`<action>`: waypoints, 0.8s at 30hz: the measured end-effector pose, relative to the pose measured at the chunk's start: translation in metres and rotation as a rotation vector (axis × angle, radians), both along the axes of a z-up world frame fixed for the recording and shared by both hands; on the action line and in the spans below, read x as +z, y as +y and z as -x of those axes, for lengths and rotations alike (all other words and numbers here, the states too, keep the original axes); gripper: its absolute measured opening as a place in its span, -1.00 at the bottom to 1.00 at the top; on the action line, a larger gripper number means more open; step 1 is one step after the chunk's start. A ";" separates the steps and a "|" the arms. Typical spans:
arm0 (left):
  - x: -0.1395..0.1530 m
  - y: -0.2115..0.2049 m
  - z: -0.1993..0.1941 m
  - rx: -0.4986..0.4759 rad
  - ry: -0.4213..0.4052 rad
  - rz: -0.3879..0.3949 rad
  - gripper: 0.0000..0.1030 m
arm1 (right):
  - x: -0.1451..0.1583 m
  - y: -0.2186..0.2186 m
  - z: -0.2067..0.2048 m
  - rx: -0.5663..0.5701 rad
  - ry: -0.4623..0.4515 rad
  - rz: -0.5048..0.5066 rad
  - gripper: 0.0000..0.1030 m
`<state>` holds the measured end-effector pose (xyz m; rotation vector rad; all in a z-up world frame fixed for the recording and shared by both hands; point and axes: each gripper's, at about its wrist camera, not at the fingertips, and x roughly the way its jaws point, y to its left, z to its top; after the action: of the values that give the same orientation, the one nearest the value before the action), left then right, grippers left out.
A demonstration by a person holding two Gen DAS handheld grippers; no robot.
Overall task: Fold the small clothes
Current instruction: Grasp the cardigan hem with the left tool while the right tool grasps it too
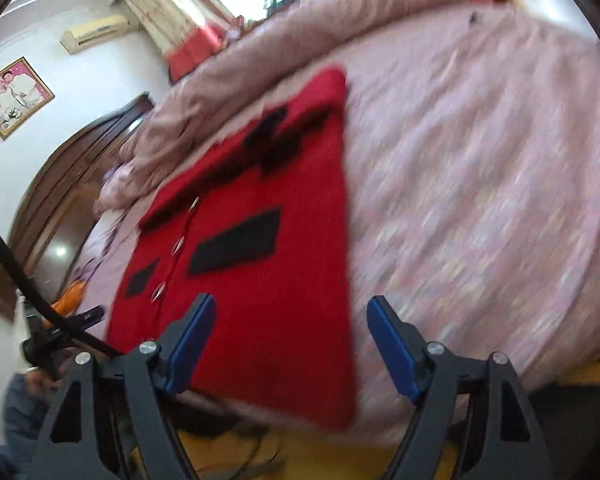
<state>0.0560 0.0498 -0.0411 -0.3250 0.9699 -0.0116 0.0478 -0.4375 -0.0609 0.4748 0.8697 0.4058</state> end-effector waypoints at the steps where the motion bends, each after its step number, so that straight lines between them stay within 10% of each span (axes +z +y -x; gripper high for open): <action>1: -0.002 -0.002 0.002 -0.003 0.004 -0.010 -0.04 | -0.002 0.002 0.000 0.019 0.016 -0.031 0.58; 11: -0.021 -0.001 -0.003 -0.018 0.052 0.043 0.00 | -0.015 -0.001 -0.001 -0.013 0.100 -0.126 0.54; 24: -0.035 0.007 0.018 -0.063 0.090 0.348 0.24 | -0.026 0.004 0.015 -0.001 0.137 -0.174 0.42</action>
<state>0.0379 0.0567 -0.0760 -0.6186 1.0676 -0.2264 0.0326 -0.4331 -0.0873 0.6695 0.9708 0.4536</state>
